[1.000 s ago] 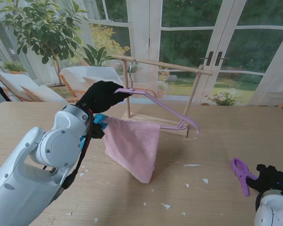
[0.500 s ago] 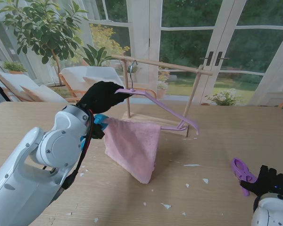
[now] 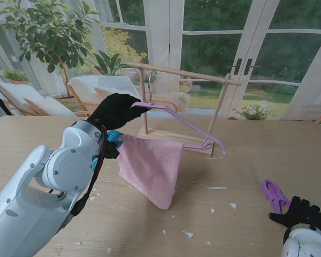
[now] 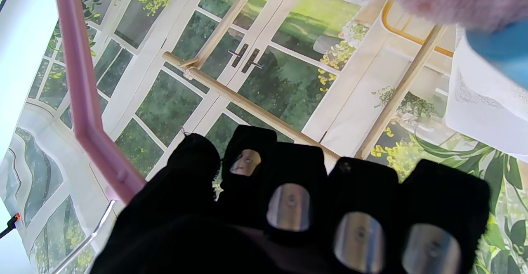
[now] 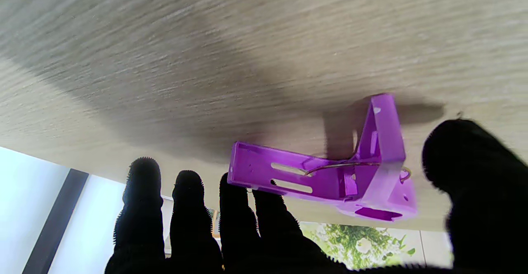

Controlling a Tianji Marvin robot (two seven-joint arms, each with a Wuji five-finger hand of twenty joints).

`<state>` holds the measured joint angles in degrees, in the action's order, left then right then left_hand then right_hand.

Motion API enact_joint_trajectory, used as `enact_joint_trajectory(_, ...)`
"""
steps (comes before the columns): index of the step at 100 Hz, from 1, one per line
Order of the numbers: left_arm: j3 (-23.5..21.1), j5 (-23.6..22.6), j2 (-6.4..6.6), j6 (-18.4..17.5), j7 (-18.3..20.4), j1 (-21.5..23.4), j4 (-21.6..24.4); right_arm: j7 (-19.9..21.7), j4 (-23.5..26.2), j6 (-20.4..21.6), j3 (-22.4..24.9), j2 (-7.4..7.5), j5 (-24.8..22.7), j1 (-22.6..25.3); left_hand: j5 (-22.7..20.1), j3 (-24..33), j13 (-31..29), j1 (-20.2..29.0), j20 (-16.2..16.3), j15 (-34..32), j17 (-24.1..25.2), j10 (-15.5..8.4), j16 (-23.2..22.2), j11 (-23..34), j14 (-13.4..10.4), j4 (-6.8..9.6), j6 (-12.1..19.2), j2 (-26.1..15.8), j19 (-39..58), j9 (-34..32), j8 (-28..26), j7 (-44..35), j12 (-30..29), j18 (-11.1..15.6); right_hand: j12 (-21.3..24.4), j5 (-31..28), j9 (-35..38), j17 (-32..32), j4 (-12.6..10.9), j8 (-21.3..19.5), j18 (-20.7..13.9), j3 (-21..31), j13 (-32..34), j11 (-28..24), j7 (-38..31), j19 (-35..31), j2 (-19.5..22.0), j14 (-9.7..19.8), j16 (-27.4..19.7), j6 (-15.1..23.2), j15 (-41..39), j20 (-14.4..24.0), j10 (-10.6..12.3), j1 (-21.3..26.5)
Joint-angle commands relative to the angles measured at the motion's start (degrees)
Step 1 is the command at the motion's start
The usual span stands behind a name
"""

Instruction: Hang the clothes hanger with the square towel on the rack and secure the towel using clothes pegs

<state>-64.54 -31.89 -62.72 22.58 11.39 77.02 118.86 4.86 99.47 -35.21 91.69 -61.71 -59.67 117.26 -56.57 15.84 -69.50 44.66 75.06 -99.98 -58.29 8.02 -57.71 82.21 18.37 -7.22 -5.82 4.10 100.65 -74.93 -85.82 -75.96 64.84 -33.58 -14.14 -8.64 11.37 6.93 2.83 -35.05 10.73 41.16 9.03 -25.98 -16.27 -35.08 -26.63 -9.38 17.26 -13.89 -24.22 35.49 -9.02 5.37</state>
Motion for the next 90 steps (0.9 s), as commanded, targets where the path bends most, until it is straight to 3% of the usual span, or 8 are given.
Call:
enact_joint_trajectory(1, 0.0, 0.1, -0.17, 0.3, 0.9, -0.2, 0.6, 0.6, -0.6, -0.2, -0.5, -0.36, -0.2, 0.1, -2.9, 0.0, -2.8, 0.9, 2.5, -6.2, -1.6, -2.5, -0.4, 2.5, 0.5, 2.20, -0.9, -3.1, 19.3, -2.3, -2.1, -2.7, -0.2, -0.9, -1.3, 0.0, -1.5, 0.6, 1.7, -1.6, -0.6, 0.8, 1.5, -3.3, -1.3, -0.5, -2.6, 1.2, 1.5, -2.7, -2.0, 0.7, -1.9, -0.8)
enact_joint_trajectory(18, -0.2, 0.0, -0.17, 0.2, 0.8, -0.1, 0.6, -3.2, -2.2, 0.6, -0.7, -0.84, 1.8, -0.4, -3.0, 0.2, -2.8, 0.8, 2.5, -6.3, -1.6, -2.6, -0.4, 2.6, 0.4, 2.23, -0.8, -3.0, 19.3, -2.3, -2.1, -2.7, -0.3, -0.9, -6.3, -1.5, -1.5, 4.6, 0.1, -5.7, -4.7, -1.1, 6.7, -17.9, -8.6, -5.4, -4.5, 1.6, 4.8, -1.5, -9.3, -1.6, -1.0, 8.8)
enact_joint_trajectory(50, -0.7, 0.0, -0.20, -0.3, 0.5, 0.4, 0.9, -7.1, -3.3, 3.7, 0.4, -1.50, 4.3, -0.1, -3.3, 0.8, -2.8, 0.4, 2.4, -6.3, -1.6, -2.7, -0.3, 2.9, 0.2, 2.32, -0.6, -2.6, 19.3, -2.3, -2.1, -2.7, -0.5, -0.8, -9.3, -7.1, 7.6, 16.0, -1.2, -5.9, -8.1, -3.5, 19.5, -25.1, -20.6, -20.4, -11.9, 1.4, 8.9, -0.4, -19.5, -7.7, -1.8, 20.0)
enact_joint_trajectory(54, -0.8, 0.0, -0.19, -0.4, 0.5, 0.5, 0.9, -7.2, -3.5, 4.0, 0.5, -1.51, 4.2, -0.1, -3.4, 0.9, -2.8, 0.3, 2.4, -6.3, -1.6, -2.7, -0.3, 2.9, 0.2, 2.32, -0.7, -2.6, 19.3, -2.3, -2.1, -2.7, -0.6, -0.8, -9.7, -7.4, 8.8, 17.4, -0.3, -5.4, -8.2, 1.5, 21.1, -25.7, -22.4, -21.7, -11.9, 1.8, 9.1, -0.2, -19.8, -8.9, -1.8, 20.8)
enact_joint_trajectory(59, -0.9, 0.1, -0.18, -0.4, 0.5, 0.5, 0.9, -7.6, -3.7, 4.2, 0.5, -1.54, 4.2, -0.2, -3.4, 1.0, -2.8, 0.3, 2.4, -6.3, -1.6, -2.7, -0.3, 2.9, 0.2, 2.33, -0.7, -2.6, 19.3, -2.3, -2.1, -2.6, -0.6, -0.8, -10.0, -8.1, 10.3, 19.3, 3.0, -4.5, -8.3, 15.9, 23.2, -26.2, -24.1, -23.2, -17.4, 2.1, 9.2, 0.2, -20.2, -10.3, -1.6, 18.1)
enact_joint_trajectory(63, -0.9, 0.1, -0.18, -0.5, 0.5, 0.5, 0.9, -7.7, -3.9, 4.3, 0.5, -1.55, 4.2, -0.3, -3.4, 1.1, -2.8, 0.2, 2.4, -6.3, -1.6, -2.7, -0.3, 2.9, 0.2, 2.33, -0.7, -2.5, 19.3, -2.3, -2.1, -2.6, -0.6, -0.8, -10.2, -8.8, 11.5, 20.5, 4.2, -4.3, -8.4, 21.2, 24.6, -26.4, -24.8, -23.7, -19.6, 2.5, 9.2, 0.5, -20.3, -10.6, -1.5, 17.0)
enact_joint_trajectory(81, -1.1, 0.2, -0.14, -0.7, 0.7, 0.5, 0.8, -8.9, -4.5, 4.9, 0.5, -1.68, 4.4, -0.5, -3.5, 1.6, -2.8, -0.1, 2.4, -6.3, -1.6, -2.7, -0.2, 3.0, 0.1, 2.35, -0.7, -2.3, 19.3, -2.3, -2.1, -2.6, -0.7, -0.7, -10.5, -12.9, 17.3, 25.2, 4.9, -4.5, -8.5, 24.7, 30.9, -26.9, -27.3, -25.1, -20.7, 3.8, 8.8, 2.4, -20.3, -10.4, -0.4, 19.6)
enact_joint_trajectory(90, -1.2, 0.2, -0.13, -0.8, 0.7, 0.6, 0.9, -6.1, -3.5, 4.8, 0.7, -1.29, 3.8, -0.1, -3.5, 1.9, -2.8, -0.3, 2.4, -6.3, -1.6, -2.7, -0.2, 3.1, 0.1, 2.35, -0.7, -2.3, 19.3, -2.3, -2.1, -2.6, -0.8, -0.7, -10.1, -11.1, 15.1, 21.9, 5.4, -3.4, -8.0, 22.2, 27.6, -25.2, -25.8, -23.9, -19.0, 3.5, 8.7, 3.0, -18.9, -9.6, 0.4, 15.8)
